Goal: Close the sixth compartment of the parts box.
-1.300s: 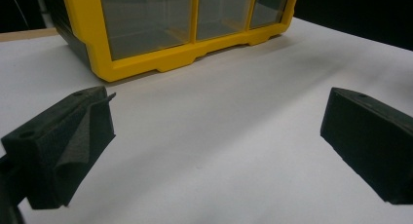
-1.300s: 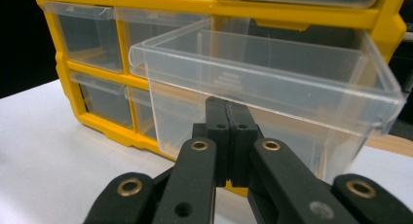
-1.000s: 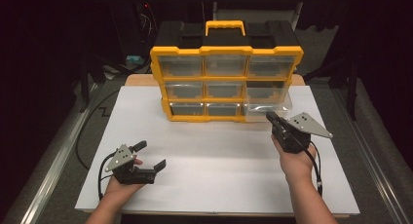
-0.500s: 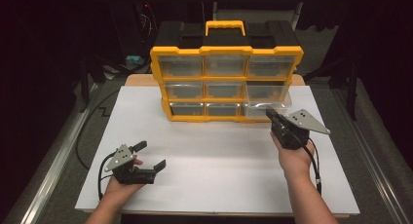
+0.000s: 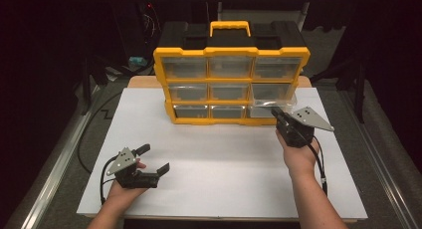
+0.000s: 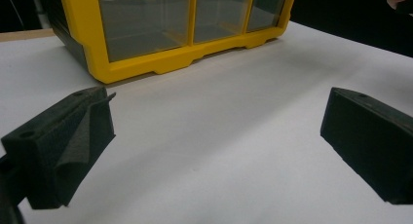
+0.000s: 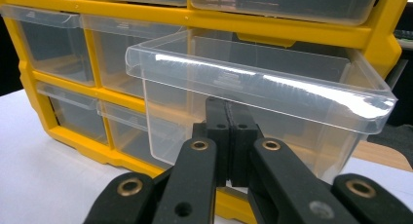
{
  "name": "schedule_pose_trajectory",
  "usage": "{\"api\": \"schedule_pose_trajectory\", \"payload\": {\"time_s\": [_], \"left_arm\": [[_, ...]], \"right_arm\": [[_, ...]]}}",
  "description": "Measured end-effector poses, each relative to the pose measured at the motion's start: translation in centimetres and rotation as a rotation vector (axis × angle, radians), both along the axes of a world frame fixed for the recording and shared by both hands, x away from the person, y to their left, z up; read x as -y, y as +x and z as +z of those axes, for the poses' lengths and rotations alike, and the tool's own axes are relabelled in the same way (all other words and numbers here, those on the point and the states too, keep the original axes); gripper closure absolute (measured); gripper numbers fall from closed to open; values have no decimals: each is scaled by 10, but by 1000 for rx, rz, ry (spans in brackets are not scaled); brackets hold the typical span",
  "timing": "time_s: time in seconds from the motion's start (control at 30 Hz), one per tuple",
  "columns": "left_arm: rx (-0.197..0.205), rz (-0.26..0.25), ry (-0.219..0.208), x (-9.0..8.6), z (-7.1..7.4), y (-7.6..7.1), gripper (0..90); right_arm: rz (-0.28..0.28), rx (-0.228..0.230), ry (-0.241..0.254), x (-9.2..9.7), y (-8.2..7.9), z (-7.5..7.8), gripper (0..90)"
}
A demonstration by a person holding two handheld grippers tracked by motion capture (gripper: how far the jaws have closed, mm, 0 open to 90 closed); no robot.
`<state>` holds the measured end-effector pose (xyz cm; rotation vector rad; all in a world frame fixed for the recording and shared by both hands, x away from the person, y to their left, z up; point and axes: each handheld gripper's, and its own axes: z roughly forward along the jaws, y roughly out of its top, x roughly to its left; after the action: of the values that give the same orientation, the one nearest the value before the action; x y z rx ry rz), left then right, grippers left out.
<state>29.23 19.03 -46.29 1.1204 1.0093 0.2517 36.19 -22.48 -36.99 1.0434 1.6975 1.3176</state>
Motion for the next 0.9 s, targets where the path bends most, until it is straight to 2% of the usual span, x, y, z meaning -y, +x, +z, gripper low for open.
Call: {"api": "schedule_pose_trajectory", "payload": {"time_s": [0.9], "left_arm": [[-4,-7,-5,2,0,0,2]], "right_arm": [[-46,3,-32,-3,26,4,900]]}}
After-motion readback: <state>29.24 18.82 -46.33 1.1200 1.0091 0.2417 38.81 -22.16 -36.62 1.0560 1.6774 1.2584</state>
